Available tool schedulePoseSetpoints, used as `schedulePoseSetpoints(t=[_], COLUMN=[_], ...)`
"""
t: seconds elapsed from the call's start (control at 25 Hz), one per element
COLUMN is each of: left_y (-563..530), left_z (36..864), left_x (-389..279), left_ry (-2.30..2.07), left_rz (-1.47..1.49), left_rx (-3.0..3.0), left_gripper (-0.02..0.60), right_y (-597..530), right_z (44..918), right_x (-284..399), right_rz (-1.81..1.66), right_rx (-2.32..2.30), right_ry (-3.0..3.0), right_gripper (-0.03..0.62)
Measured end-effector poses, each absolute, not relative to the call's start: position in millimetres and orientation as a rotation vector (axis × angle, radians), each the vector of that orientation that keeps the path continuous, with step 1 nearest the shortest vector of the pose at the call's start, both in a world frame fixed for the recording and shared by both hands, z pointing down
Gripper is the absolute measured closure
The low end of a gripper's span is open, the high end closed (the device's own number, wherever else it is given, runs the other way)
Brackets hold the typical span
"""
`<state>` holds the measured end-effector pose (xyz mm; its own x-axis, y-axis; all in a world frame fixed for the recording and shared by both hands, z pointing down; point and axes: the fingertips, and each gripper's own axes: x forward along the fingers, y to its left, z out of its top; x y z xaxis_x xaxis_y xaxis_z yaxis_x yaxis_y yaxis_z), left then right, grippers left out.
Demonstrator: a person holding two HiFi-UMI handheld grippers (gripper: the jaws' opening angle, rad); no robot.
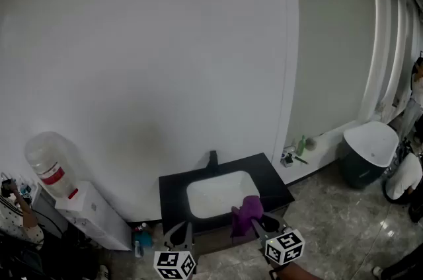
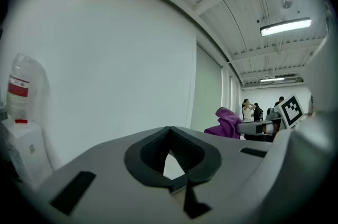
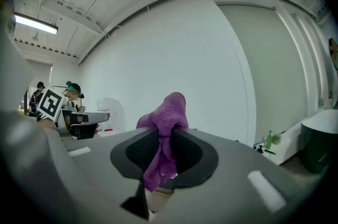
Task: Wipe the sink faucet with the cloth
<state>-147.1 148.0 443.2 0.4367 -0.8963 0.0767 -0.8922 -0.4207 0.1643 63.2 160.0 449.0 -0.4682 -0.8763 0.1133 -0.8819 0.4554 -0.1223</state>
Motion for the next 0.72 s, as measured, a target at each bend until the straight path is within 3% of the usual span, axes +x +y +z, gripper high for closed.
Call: schedulePoseSetpoints(t=[0.72], left_y=[139], left_z=[455], left_x=[-157], left_ry=[-1.528], left_rz=[-0.017], left_rx=[2.506], left_gripper=[0.577], right_y=[151], right_z=[453], right_x=[41], right_rz=[0.234], right_rx=[1.591], right_ry=[-2.646], right_gripper=[0.523])
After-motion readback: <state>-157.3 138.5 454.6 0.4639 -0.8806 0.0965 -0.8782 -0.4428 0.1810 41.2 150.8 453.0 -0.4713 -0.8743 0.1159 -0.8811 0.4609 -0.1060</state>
